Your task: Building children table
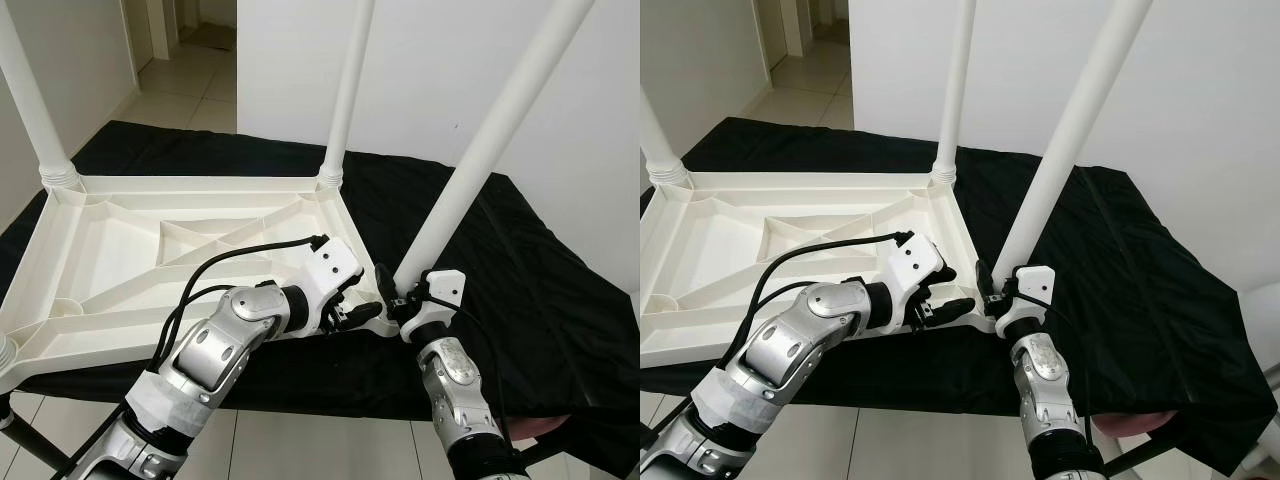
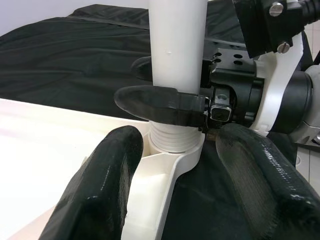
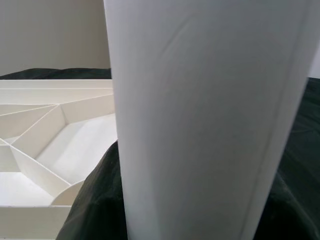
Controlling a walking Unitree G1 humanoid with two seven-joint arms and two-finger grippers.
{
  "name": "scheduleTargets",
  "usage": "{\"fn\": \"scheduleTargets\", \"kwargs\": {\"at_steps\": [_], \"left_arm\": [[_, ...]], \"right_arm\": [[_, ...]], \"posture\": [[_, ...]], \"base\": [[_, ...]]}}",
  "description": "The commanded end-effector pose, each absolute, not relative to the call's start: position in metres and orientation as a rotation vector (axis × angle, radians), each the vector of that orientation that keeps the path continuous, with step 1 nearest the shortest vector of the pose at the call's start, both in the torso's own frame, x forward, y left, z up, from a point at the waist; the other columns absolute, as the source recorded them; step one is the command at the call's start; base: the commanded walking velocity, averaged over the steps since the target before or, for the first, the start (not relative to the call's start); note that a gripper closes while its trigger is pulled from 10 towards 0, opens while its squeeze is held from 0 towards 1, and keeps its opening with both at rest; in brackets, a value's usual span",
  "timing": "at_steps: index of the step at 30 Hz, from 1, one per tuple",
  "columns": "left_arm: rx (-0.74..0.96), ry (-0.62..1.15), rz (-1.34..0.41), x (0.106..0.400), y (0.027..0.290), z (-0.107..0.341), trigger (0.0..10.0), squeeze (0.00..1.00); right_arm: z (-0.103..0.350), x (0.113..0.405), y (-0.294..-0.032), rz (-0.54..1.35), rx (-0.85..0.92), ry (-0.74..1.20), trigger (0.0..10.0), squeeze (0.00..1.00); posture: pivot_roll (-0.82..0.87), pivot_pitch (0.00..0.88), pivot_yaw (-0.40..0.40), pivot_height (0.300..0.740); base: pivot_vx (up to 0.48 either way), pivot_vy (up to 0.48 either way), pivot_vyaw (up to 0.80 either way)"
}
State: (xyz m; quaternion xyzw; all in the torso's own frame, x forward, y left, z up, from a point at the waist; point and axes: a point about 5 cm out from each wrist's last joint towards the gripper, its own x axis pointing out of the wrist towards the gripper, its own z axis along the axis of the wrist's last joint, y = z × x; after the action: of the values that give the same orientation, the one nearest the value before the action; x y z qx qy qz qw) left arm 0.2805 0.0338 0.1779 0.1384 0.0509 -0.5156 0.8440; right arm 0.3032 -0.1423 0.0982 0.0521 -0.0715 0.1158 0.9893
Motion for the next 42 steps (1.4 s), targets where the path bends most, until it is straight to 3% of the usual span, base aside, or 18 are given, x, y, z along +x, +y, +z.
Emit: {"fn": "scheduleTargets", "kwargs": {"at_steps": [1, 26, 31, 42], "left_arm": [[0.302, 0.103, -1.094, 0.280, 0.032, 0.180, 10.0, 0.00], [0.308, 0.094, -1.091, 0.281, 0.031, 0.182, 10.0, 0.00], [0.310, 0.088, -1.094, 0.281, 0.031, 0.183, 10.0, 0.00], [0.310, 0.085, -1.099, 0.281, 0.029, 0.184, 10.0, 0.00]], "right_arm": [[0.071, 0.296, -0.143, 0.205, 0.110, -0.003, 10.0, 0.00], [0.070, 0.305, -0.157, -0.132, 0.056, 0.030, 10.0, 0.00], [0.065, 0.304, -0.171, -0.360, 0.061, 0.069, 10.0, 0.00], [0.059, 0.296, -0.189, -0.531, 0.068, 0.099, 10.0, 0.00]], "posture": [[0.04, 0.000, -0.097, 0.740], [0.04, 0.000, -0.102, 0.740], [0.04, 0.000, -0.105, 0.740], [0.04, 0.000, -0.105, 0.740]], "base": [[0.000, 0.000, 0.00], [0.000, 0.000, 0.00], [0.000, 0.000, 0.00], [0.000, 0.000, 0.00]]}}
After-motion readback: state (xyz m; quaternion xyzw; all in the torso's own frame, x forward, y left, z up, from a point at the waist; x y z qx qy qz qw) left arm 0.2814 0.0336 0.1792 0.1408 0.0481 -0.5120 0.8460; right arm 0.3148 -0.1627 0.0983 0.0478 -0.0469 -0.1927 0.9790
